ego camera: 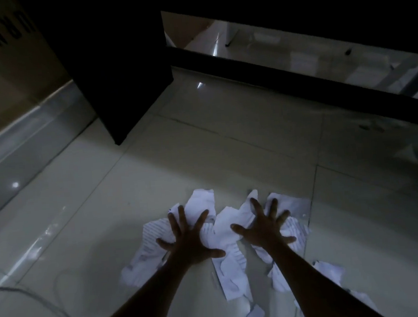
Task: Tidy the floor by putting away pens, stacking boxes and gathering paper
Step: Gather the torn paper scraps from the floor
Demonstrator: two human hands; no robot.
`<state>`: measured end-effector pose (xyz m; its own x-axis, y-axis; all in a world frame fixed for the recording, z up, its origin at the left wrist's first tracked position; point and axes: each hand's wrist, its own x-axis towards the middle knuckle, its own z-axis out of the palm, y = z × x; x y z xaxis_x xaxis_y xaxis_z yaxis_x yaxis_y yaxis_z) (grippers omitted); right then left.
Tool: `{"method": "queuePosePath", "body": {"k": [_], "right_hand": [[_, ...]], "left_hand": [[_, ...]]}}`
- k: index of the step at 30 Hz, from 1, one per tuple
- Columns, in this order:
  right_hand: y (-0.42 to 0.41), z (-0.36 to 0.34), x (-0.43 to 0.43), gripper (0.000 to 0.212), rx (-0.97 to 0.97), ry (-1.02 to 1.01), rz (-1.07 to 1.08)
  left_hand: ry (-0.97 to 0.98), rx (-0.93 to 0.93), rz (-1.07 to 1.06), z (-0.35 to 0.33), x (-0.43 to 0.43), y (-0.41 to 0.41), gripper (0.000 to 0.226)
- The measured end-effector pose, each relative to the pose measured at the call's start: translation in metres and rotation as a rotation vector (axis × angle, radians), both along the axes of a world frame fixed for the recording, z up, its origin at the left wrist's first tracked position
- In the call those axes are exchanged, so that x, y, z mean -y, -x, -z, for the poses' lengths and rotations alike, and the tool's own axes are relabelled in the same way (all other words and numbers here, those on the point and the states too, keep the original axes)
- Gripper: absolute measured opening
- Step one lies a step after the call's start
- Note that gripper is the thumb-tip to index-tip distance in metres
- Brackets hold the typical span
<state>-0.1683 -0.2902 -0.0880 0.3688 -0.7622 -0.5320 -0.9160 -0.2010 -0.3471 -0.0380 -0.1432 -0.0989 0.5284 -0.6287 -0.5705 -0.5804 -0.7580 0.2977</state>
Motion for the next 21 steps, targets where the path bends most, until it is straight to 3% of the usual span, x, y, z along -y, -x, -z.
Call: {"method": "queuePosePath", "body": {"k": [16,19,21], "right_hand": [[0.037,0.004,-0.036,0.097,0.001,0.055,-0.091],[0.048,0.007,-0.053,0.087,0.054,0.091,-0.083],[0.053,0.007,-0.064,0.077,0.098,0.112,-0.086]], "left_hand": [[0.107,-0.016,0.019,-0.003,-0.025,0.040,0.067],[0.127,0.138,0.132,0.004,-0.031,0.059,0.066],[0.087,0.191,0.217,0.008,-0.035,0.069,0.078]]}}
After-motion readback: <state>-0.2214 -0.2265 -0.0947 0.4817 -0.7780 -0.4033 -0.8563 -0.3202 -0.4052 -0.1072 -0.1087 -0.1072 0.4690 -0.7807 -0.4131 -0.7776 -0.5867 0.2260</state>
